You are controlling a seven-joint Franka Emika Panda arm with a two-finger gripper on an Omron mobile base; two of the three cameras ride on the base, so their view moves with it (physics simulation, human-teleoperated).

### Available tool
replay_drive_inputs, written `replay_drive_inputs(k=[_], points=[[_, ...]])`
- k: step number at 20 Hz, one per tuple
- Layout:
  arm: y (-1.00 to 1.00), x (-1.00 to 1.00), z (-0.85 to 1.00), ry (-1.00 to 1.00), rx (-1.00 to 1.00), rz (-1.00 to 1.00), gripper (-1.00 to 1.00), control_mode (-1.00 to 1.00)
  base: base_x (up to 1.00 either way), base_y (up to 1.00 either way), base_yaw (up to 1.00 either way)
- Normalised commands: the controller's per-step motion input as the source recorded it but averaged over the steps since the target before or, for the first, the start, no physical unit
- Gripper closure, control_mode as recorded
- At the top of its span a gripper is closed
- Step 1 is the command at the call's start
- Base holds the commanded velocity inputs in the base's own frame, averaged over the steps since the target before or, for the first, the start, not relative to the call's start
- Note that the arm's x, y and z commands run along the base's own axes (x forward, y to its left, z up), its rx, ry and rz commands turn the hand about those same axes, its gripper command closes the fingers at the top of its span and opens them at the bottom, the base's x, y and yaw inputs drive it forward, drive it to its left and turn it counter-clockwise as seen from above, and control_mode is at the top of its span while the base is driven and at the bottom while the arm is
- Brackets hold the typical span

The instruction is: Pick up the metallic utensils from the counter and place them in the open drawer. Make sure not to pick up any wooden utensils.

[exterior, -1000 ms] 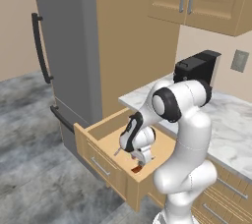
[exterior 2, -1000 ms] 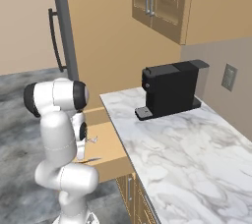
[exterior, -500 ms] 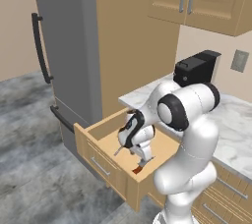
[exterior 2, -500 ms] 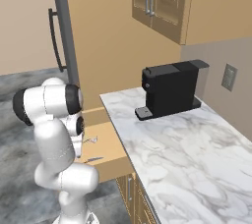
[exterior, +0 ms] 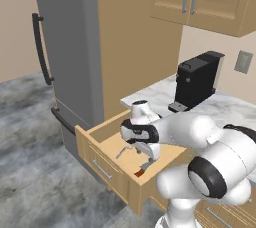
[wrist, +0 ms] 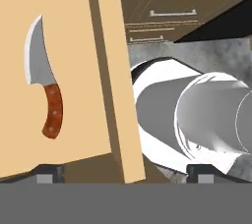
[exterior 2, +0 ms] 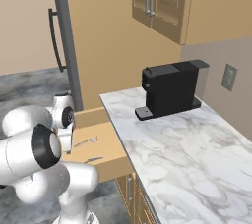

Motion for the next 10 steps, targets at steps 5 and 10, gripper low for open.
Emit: replay_drive_inputs(k=[5,10], points=[[0.0,-0.4,1.0,-0.18,-0.04,0.39,-1.0,-1.0,0.0,0.0,0.0],[0.05,0.16,1.0,-0.11,0.04,0.52,-1.0,-1.0,0.0,0.0,0.0]])
